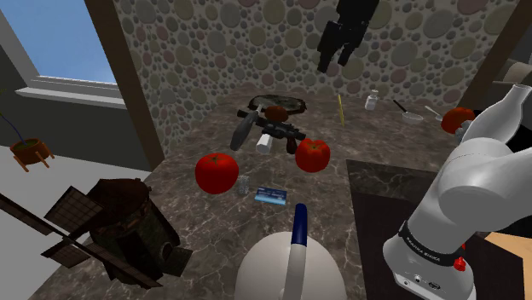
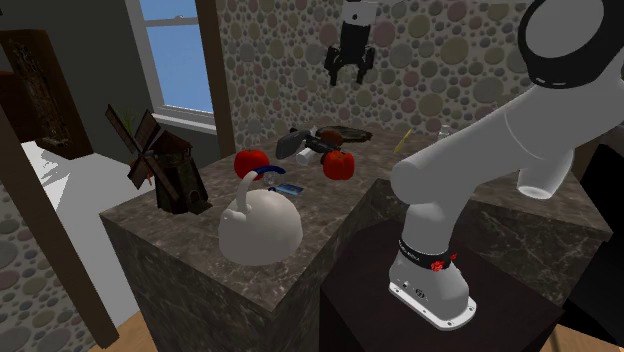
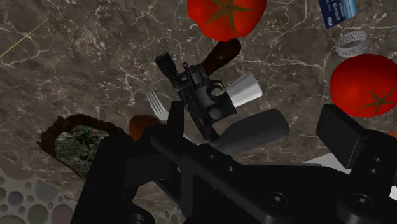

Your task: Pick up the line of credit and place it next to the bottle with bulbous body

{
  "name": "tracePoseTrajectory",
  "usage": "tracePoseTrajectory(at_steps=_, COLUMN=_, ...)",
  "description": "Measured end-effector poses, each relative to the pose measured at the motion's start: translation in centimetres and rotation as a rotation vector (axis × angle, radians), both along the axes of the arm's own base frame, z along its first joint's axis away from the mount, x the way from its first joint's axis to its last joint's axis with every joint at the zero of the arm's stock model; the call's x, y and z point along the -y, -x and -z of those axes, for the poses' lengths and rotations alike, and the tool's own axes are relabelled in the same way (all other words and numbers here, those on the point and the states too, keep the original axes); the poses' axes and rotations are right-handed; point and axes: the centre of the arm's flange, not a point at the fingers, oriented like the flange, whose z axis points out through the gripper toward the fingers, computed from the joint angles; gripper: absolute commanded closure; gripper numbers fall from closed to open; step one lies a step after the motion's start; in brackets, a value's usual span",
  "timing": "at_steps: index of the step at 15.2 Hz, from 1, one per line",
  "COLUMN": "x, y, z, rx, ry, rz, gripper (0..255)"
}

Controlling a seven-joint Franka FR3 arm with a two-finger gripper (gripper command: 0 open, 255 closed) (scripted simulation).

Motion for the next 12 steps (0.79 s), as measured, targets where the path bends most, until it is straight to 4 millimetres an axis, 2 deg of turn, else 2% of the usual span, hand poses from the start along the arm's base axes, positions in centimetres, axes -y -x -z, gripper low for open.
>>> tracePoseTrajectory(at_steps=1, x=0.0, y=0.0, z=0.0, rx=0.000, ry=0.000, rz=0.000, gripper=0)
tracePoseTrajectory(at_steps=3, x=-1.0, y=0.3, z=1.5, rx=0.016, ry=-0.004, rz=-0.028, gripper=0)
tracePoseTrajectory(at_steps=7, x=-3.1, y=0.6, z=5.7, rx=0.068, ry=-0.018, rz=-0.115, gripper=0)
tracePoseTrajectory(at_steps=8, x=-3.7, y=1.2, z=6.9, rx=0.083, ry=-0.021, rz=-0.138, gripper=0)
tracePoseTrajectory(at_steps=12, x=-5.8, y=1.1, z=11.7, rx=0.137, ry=-0.036, rz=-0.230, gripper=0)
